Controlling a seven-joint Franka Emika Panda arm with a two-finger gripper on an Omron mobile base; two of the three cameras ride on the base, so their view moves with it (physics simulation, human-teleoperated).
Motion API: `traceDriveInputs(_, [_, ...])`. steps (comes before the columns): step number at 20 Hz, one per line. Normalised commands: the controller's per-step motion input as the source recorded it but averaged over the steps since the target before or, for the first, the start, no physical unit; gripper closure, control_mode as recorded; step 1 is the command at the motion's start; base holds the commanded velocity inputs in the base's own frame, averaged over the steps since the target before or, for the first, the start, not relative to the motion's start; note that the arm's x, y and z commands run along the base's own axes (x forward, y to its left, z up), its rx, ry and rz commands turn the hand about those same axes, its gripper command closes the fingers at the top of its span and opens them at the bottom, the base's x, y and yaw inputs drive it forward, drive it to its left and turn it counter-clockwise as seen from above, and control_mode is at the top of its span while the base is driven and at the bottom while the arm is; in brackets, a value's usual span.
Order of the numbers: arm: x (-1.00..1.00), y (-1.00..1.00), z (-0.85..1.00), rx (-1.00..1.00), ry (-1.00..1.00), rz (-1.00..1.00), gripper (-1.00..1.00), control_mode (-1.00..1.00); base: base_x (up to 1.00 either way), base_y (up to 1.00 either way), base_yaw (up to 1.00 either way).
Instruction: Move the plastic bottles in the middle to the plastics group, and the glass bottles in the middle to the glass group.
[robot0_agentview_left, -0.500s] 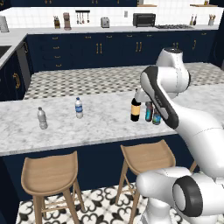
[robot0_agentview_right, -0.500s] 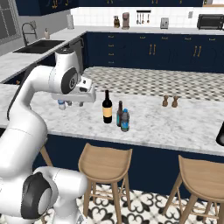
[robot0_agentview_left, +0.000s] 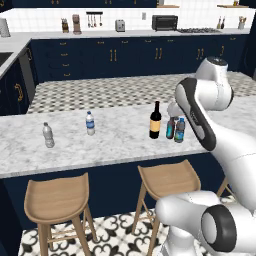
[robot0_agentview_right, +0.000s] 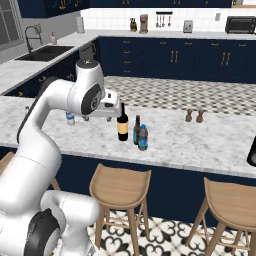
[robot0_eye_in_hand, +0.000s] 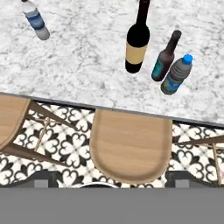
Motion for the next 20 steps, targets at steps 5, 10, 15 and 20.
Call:
traceDriveInputs(5, [0.01, -0.78, -0.14, -0.07, -0.04, 0.20, -1.00, -1.00, 0.00, 0.00, 0.00])
traceDriveInputs(10, [0.31, -0.60, -0.21, -0.01, 0.00, 0.15, -1.00, -1.00, 0.00, 0.00, 0.00])
traceDriveInputs(15, [0.65, -0.38, -0.25, 0.00, -0.01, 0.14, -1.00, -1.00, 0.00, 0.00, 0.00])
traceDriveInputs(20, [0.74, -0.21, -0.27, 0.02, 0.00, 0.02, -1.00, -1.00, 0.00, 0.00, 0.00])
